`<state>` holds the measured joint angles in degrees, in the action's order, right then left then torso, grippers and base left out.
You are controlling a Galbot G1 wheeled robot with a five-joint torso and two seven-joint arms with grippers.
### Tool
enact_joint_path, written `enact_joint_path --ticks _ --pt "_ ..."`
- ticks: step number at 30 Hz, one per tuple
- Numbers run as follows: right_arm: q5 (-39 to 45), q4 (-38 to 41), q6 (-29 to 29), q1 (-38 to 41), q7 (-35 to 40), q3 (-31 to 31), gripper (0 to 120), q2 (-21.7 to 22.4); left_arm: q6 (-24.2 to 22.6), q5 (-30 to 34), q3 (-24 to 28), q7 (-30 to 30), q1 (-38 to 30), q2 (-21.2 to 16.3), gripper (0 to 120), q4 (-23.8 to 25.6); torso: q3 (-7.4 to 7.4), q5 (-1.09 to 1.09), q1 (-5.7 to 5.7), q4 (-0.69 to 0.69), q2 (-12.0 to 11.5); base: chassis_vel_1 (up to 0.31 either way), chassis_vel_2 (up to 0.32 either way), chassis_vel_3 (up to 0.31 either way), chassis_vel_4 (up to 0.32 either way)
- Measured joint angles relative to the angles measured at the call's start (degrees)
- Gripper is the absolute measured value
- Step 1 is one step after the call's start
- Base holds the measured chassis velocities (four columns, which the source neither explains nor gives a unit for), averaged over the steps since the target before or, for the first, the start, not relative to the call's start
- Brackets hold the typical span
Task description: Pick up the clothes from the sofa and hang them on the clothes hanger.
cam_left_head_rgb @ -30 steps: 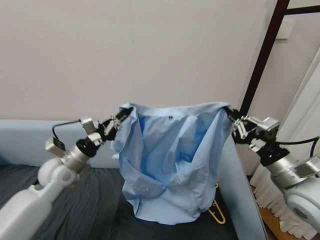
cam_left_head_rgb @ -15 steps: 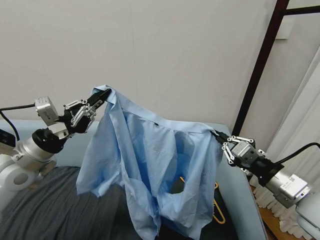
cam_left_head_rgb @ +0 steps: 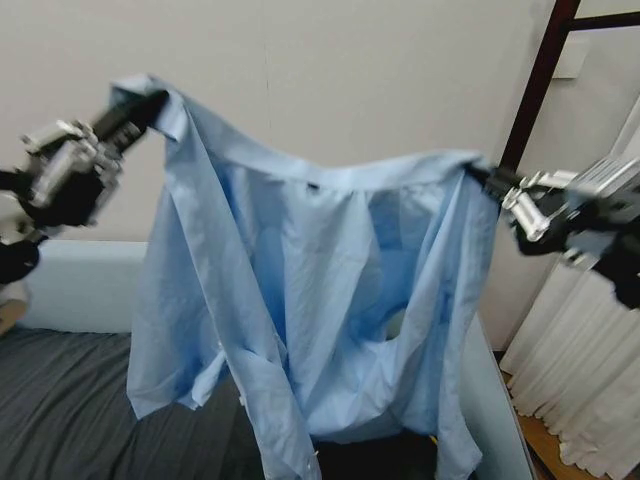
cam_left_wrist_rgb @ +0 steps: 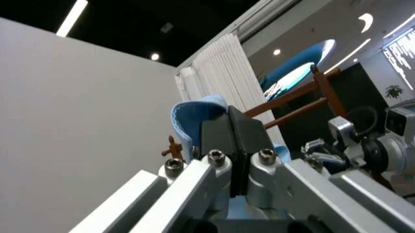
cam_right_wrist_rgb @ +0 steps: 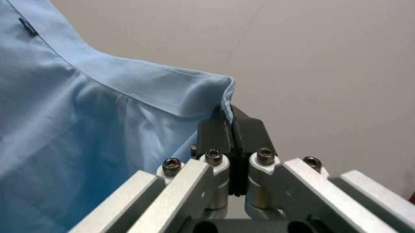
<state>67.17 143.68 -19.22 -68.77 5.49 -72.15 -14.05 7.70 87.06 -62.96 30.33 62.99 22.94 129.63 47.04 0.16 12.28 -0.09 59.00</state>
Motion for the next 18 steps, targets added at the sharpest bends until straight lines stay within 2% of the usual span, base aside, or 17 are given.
enact_joint_path --ticks 4,7,9,11,12,15,17,18 --pt "0.08 -0.05 -1.70 0.62 0.49 -2.19 0 0.91 -0.10 -0.63 0.40 0.24 -0.99 -0.41 0 -1.64 0.00 -0.01 0.00 0.01 0.00 0.000 0.000 0.000 0.000" --pt "-3.25 -0.14 -3.90 0.38 1.33 1.25 0 0.58 -0.09 -3.66 3.20 1.03 -0.94 0.39 0 -2.99 0.00 -0.01 0.00 0.01 0.00 0.000 0.000 0.000 0.000" --pt "-7.05 -0.26 -7.38 -2.33 2.77 6.59 0 -0.89 0.10 -9.97 8.96 1.55 -0.18 2.20 0 -4.73 0.02 0.00 0.00 0.02 0.00 0.000 0.000 0.000 0.000" --pt "-11.09 -0.33 -10.20 -8.73 3.27 9.05 0 -2.93 0.30 -17.56 15.56 1.95 1.31 4.68 0 -6.28 0.03 0.00 0.02 0.00 -0.01 0.000 0.000 0.000 0.000" --pt "-11.09 -0.33 -10.20 -8.73 3.27 9.05 0 -2.93 0.30 -17.56 15.56 1.95 1.31 4.68 0 -6.28 0.03 0.00 0.02 0.00 -0.01 0.000 0.000 0.000 0.000" --pt "-17.72 -0.50 -11.76 -17.79 1.76 10.87 0 -5.80 0.30 -26.58 18.96 2.51 6.95 8.55 0 -6.43 0.02 0.00 0.03 -0.02 -0.01 0.000 0.000 0.000 0.000" --pt "-24.11 -0.55 -11.77 -21.29 -0.69 16.68 0 -7.43 0.37 -32.66 23.56 2.65 8.89 11.52 0 -9.49 0.00 0.07 0.00 0.00 0.00 0.000 0.000 0.000 0.000" --pt "-24.11 -0.55 -11.77 -21.29 -0.69 16.68 0 -7.43 0.37 -32.66 23.56 2.65 8.89 11.52 0 -9.49 0.00 0.07 0.00 0.00 0.00 0.000 0.000 0.000 0.000"
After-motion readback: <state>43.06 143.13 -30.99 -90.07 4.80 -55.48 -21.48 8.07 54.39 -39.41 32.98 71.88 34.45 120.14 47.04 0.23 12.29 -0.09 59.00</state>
